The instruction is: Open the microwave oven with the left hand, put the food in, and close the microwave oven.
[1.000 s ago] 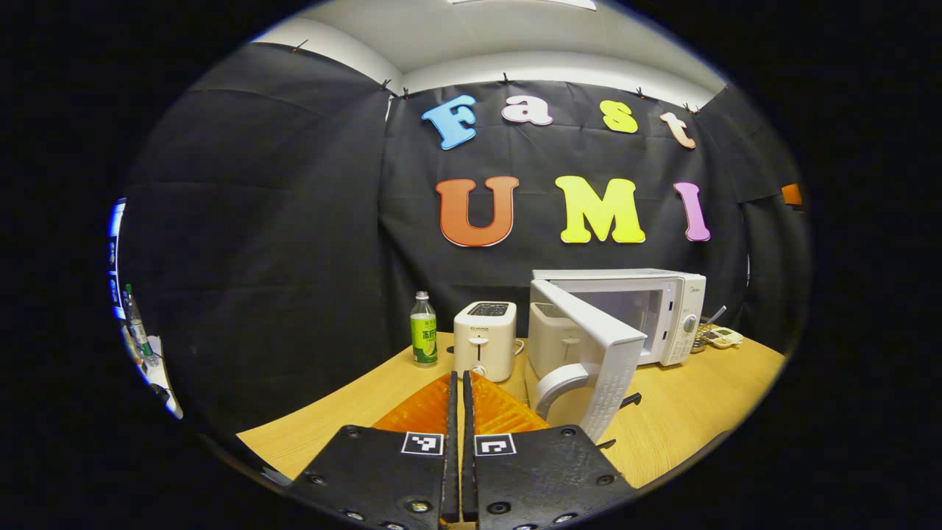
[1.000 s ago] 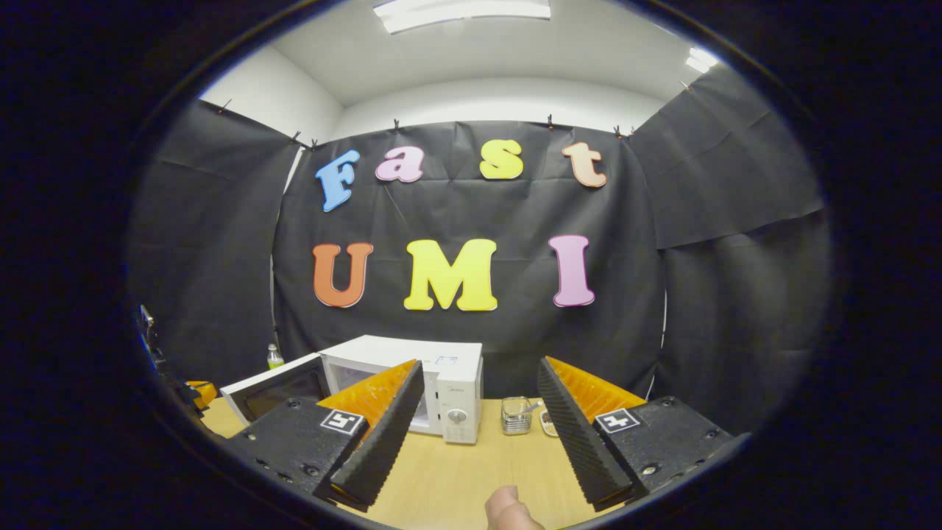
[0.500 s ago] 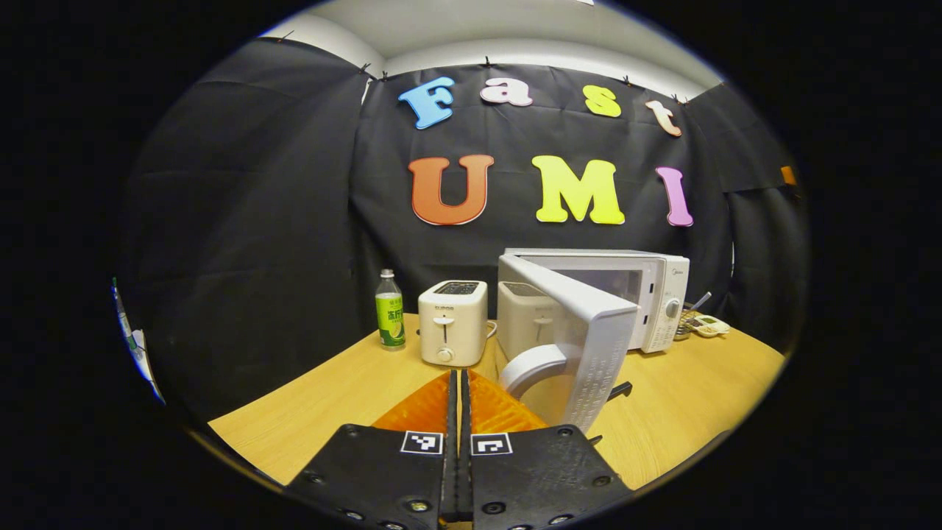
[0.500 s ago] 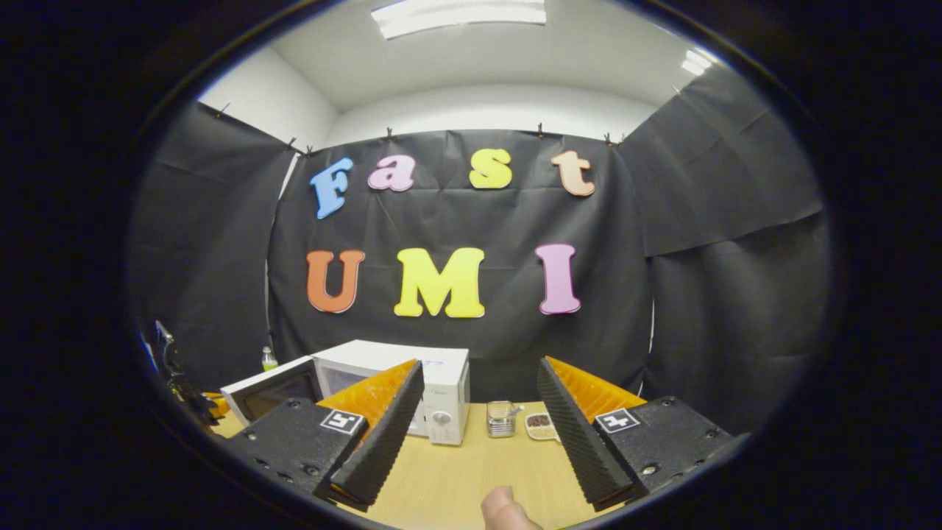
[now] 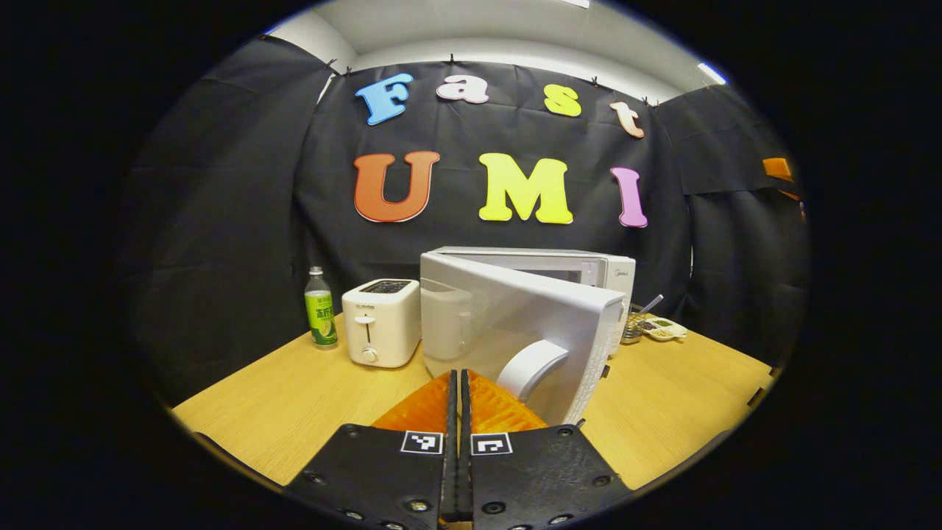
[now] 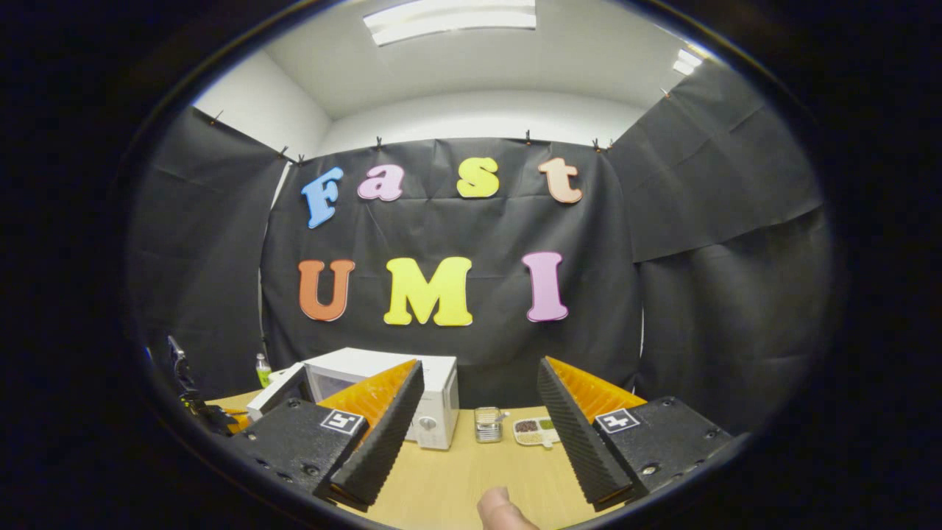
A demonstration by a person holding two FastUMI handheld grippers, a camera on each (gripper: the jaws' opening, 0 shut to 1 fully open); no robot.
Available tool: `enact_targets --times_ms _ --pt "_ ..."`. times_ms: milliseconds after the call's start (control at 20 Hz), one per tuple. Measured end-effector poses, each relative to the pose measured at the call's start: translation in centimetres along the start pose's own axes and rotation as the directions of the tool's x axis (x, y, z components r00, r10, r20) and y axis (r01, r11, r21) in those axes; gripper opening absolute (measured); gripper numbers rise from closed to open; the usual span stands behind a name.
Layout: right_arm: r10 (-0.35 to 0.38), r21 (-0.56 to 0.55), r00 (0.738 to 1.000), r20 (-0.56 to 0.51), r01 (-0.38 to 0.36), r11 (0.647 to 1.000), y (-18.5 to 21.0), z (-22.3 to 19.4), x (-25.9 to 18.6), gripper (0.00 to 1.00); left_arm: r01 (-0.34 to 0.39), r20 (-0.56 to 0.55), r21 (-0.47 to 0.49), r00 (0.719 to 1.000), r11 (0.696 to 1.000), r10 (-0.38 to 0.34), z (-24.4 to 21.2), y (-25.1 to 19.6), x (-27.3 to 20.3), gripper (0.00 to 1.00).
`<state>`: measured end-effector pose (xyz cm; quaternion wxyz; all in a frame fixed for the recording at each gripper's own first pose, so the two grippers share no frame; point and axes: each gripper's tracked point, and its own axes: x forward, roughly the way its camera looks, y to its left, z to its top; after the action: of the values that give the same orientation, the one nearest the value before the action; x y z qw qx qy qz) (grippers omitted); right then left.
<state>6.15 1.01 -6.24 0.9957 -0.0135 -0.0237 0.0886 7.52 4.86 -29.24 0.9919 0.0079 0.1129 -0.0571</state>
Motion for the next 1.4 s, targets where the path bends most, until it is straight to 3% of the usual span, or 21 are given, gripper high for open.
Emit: enact_targets --times_ms 450,500,550,800,850,900,1100,1150,1200,1400 --pt "-0.008 0.023 1.000 -0.016 0.009 1.000 -2.5 -0.9 0.8 0.92 0.119 -0.031 0.023 0.992 0.993 -0.119 -0.7 -6.7 4.5 0.00" --pt "-0.007 0.029 1.000 -0.018 0.008 1.000 -2.9 -1.2 0.9 0.99 0.139 -0.031 0.026 0.990 0.990 -0.138 -0.8 -7.6 4.9 0.00" --pt "-0.008 0.034 1.000 -0.020 0.009 0.999 -3.2 -1.4 1.0 0.92 0.155 -0.030 0.030 0.988 0.987 -0.155 -0.8 -8.4 5.3 0.00" --pt "-0.016 0.045 0.999 -0.035 0.018 0.999 -4.8 -2.6 1.8 0.92 0.195 -0.035 0.039 0.980 0.980 -0.194 -0.7 -11.1 8.4 0.00" --pt "-0.018 0.046 0.999 -0.039 0.020 0.999 -5.2 -2.8 2.0 0.92 0.200 -0.036 0.032 0.979 0.979 -0.199 -0.6 -11.6 9.0 0.14" --pt "-0.022 0.047 0.999 -0.044 0.024 0.999 -5.5 -2.9 2.2 0.92 0.206 -0.033 0.025 0.978 0.978 -0.205 -0.5 -12.2 9.7 0.00" --pt "-0.023 0.064 0.999 -0.046 0.026 0.998 -6.6 -3.3 2.5 0.92 0.219 -0.019 0.015 0.976 0.976 -0.219 0.3 -13.9 12.2 0.00" --pt "-0.023 0.066 0.999 -0.049 0.026 0.997 -6.9 -3.5 2.5 0.92 0.225 -0.023 0.014 0.974 0.974 -0.225 0.4 -14.4 12.8 0.14" --pt "-0.027 0.068 0.998 -0.048 0.030 0.997 -7.3 -3.5 2.7 0.92 0.233 -0.023 0.017 0.972 0.972 -0.233 0.5 -15.0 13.4 0.00" --pt "-0.036 0.072 0.998 -0.049 0.040 0.997 -8.2 -4.1 3.3 0.92 0.222 -0.017 0.043 0.975 0.974 -0.222 1.3 -16.4 15.7 0.00"
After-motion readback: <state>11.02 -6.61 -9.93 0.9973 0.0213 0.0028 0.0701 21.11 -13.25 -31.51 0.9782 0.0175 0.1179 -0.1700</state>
